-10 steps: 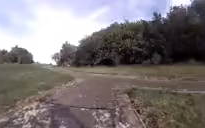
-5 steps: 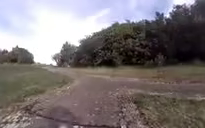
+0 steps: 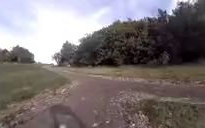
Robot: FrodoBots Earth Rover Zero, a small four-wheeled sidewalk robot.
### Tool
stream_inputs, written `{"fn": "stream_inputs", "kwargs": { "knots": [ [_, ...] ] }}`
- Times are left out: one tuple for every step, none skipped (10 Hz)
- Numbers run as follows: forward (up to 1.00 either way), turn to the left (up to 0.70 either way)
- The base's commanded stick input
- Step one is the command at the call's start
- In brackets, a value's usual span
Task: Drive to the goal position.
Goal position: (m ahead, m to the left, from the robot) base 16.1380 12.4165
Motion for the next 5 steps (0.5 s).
{"fn": "stream_inputs", "kwargs": {
  "knots": [
    [0.85,0.0],
    [0.85,0.0],
    [0.85,0.0],
    [0.85,0.0],
    [0.85,0.0]
  ]
}}
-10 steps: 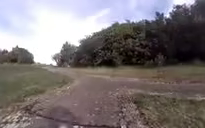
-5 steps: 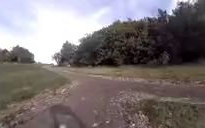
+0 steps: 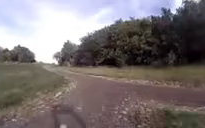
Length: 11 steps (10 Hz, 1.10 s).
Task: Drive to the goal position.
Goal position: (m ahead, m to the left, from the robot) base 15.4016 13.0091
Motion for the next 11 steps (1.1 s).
{"fn": "stream_inputs", "kwargs": {
  "knots": [
    [0.85,0.0],
    [0.85,0.0],
    [0.85,0.0],
    [0.85,0.0],
    [0.85,0.11],
    [0.85,0.26],
    [0.85,0.32],
    [0.85,0.34],
    [0.85,0.34],
    [0.85,0.34],
    [0.85,0.34]
  ]
}}
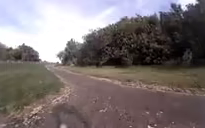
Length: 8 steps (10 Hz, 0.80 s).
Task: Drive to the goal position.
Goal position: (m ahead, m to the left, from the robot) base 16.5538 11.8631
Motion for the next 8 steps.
{"fn": "stream_inputs", "kwargs": {
  "knots": [
    [0.85,0.34],
    [0.85,0.15],
    [0.85,0.0],
    [0.85,0.0],
    [0.85,0.0],
    [0.85,0.0],
    [0.85,0.0],
    [0.85,0.0]
  ]
}}
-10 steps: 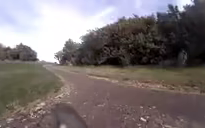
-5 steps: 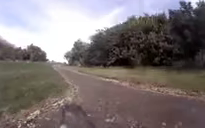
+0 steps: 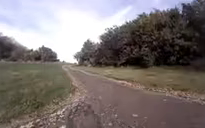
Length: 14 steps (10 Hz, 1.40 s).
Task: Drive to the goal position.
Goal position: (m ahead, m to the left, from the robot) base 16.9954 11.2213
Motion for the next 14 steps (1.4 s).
{"fn": "stream_inputs", "kwargs": {
  "knots": [
    [0.85,0.0],
    [0.85,0.0],
    [0.85,0.01],
    [0.85,0.03],
    [0.85,0.18],
    [0.85,0.13],
    [0.85,0.02],
    [0.85,0.0],
    [0.85,0.0],
    [0.85,0.0],
    [0.85,0.0],
    [0.85,0.0],
    [0.85,0.0],
    [0.85,0.27]
  ]
}}
